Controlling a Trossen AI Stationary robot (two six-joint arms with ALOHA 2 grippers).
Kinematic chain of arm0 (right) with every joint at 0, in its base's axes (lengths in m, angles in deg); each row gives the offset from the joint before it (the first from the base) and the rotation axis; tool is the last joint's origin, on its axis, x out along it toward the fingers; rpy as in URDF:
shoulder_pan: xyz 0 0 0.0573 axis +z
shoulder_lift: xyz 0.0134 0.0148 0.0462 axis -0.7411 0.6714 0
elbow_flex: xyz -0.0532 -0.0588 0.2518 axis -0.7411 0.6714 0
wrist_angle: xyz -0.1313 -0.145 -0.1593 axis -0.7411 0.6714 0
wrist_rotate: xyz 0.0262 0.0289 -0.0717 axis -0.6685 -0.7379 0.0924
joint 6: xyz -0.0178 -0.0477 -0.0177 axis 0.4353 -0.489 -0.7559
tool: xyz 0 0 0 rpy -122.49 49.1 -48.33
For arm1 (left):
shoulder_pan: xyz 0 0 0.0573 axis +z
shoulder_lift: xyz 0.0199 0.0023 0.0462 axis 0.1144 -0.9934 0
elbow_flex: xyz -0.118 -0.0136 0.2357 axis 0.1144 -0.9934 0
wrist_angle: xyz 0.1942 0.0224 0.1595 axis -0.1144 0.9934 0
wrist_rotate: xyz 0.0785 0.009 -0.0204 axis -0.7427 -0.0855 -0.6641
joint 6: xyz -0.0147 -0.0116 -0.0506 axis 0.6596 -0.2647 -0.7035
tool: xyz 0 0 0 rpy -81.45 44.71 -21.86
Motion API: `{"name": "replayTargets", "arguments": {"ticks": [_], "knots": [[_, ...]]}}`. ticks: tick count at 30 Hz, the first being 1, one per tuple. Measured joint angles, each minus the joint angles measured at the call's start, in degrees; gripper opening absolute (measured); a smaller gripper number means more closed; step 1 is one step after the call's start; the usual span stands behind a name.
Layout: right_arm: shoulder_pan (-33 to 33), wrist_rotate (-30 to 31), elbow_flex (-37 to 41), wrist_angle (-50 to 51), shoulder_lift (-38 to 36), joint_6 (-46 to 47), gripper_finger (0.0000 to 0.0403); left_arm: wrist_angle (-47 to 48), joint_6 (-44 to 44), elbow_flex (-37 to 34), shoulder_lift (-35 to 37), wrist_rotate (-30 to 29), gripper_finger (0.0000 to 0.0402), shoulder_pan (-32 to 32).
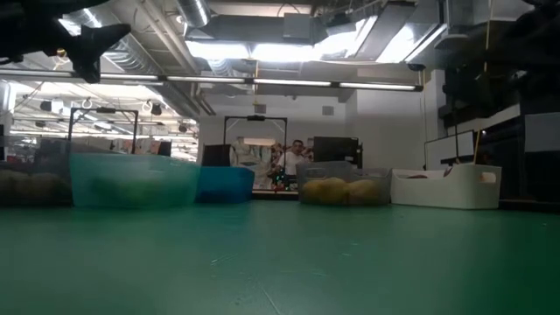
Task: Sort produce into baskets
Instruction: Return to Home Position
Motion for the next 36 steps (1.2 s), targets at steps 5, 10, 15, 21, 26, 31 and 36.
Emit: {"name": "replayTargets", "arguments": {"ticks": [5,10,15,21,26,31,36], "knots": [[0.0,1.6,0.1,-0.2,0.1,-7.2,0.0376,0.5,0.0,0.0,0.0,0.0,0.0226,0.0],[0.0,4.6,0.1,-0.3,0.3,-7.8,0.0376,2.5,-3.7,0.0,0.0,0.1,0.0226,0.0],[0.0,2.2,0.2,-0.5,0.4,-7.9,0.0376,6.3,-4.4,0.0,0.0,0.1,0.0226,0.0],[0.0,1.7,0.2,-0.7,0.4,-7.9,0.0376,13.3,-4.4,0.0,0.0,0.1,0.0226,0.0],[0.0,1.5,0.3,-0.8,0.4,-7.9,0.0376,14.6,-4.4,0.1,-0.2,0.1,0.0226,0.0],[0.0,1.5,0.3,-0.8,0.4,-7.9,0.0376,14.6,-4.3,0.1,-0.2,0.1,0.0226,0.0],[0.0,1.5,0.3,-0.8,0.4,-7.9,0.0376,14.6,-4.1,0.1,-0.2,0.1,0.0226,0.0]]}}
